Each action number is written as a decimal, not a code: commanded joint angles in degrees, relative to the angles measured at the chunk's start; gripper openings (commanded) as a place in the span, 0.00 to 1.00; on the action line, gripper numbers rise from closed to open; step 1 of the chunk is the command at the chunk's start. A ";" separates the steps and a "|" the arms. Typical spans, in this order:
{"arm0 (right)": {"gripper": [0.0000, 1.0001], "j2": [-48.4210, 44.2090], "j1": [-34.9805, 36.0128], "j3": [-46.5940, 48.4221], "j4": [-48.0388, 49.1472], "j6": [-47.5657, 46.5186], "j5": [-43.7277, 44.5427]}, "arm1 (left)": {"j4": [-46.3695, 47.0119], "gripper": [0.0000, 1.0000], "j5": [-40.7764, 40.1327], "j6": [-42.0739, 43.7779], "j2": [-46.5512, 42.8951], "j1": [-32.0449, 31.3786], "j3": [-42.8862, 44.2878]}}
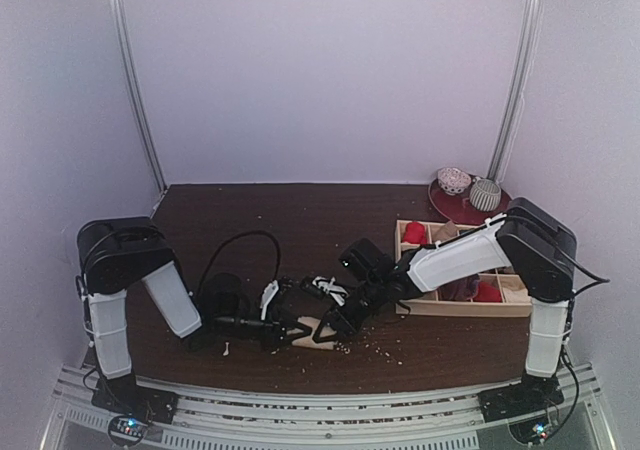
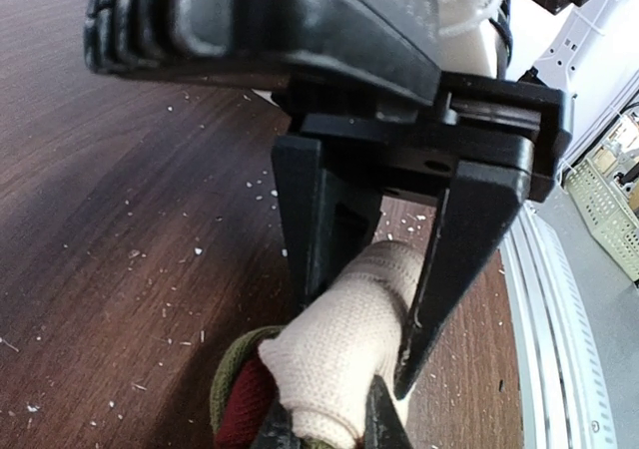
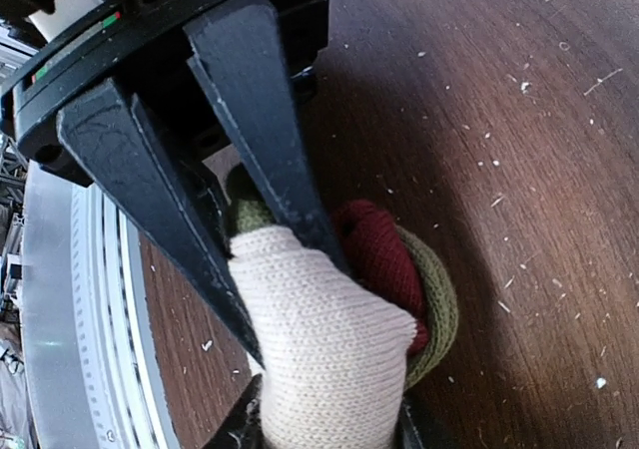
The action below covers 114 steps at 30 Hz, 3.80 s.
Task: Roll the socks
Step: Roll the sock at the center of the board, then place the sock in the storage box, then reset both arms
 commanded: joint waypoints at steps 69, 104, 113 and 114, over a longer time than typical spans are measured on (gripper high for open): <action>0.00 -28.47 -18.24 -17.41 -21.86 8.68 44.59 | -43.35 0.98 -30.60 4.42 -42.42 0.47 -0.76; 0.55 -22.58 -16.02 -11.87 -24.82 15.11 50.17 | -45.82 0.98 -32.56 5.72 -42.58 0.48 -0.18; 0.58 -28.64 -16.27 -7.11 -25.96 14.24 49.61 | -47.51 0.98 -34.08 6.35 -41.48 0.46 0.93; 0.59 -29.47 -16.26 -6.80 -25.75 14.12 49.34 | -47.45 0.98 -34.39 6.31 -41.59 0.46 0.93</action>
